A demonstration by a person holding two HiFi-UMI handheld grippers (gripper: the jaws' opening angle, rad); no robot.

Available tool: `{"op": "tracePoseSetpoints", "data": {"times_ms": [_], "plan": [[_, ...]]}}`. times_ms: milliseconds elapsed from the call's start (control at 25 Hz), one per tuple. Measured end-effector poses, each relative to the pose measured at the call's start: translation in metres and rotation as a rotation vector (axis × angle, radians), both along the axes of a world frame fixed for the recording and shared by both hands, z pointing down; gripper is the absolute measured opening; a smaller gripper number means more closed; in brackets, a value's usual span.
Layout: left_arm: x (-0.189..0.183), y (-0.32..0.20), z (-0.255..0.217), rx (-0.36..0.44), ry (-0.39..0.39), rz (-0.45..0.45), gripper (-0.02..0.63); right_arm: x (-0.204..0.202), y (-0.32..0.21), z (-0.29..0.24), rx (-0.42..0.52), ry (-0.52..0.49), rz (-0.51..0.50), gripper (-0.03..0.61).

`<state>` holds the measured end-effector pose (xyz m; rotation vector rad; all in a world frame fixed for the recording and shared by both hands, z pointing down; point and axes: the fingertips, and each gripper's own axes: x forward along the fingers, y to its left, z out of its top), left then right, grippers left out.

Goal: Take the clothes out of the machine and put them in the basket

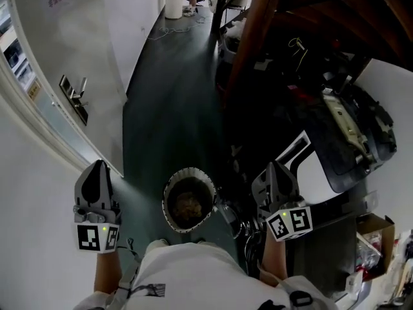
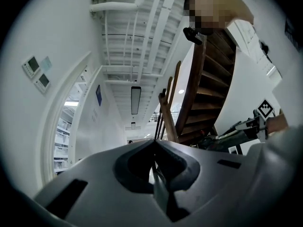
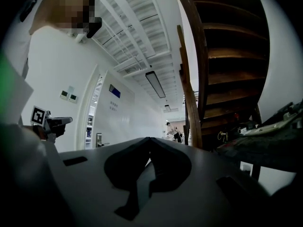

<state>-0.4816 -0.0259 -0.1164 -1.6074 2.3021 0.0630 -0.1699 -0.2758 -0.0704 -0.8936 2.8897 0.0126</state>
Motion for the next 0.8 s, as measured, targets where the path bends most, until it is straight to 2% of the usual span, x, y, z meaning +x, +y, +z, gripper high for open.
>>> {"op": "tracePoseSetpoints", "data": {"times_ms": [240,440,800], "plan": [[-0.006,0.006,0.006,-0.002,0.016,-0.007,0.012,0.003,-0.003,-0.006,0.011,0.006,0.026,0.014],[-0.008,-0.002,0.002,-0.002,-0.004,0.008,0.012,-0.016,-0.002,-0.012,0.021,-0.002,0.0,0.014],[-0.022,-0.001,-0.001,0.006,0.006,0.022,0.012,-0.048,0.002,-0.011,0.015,0.005,-0.022,0.014]]}}
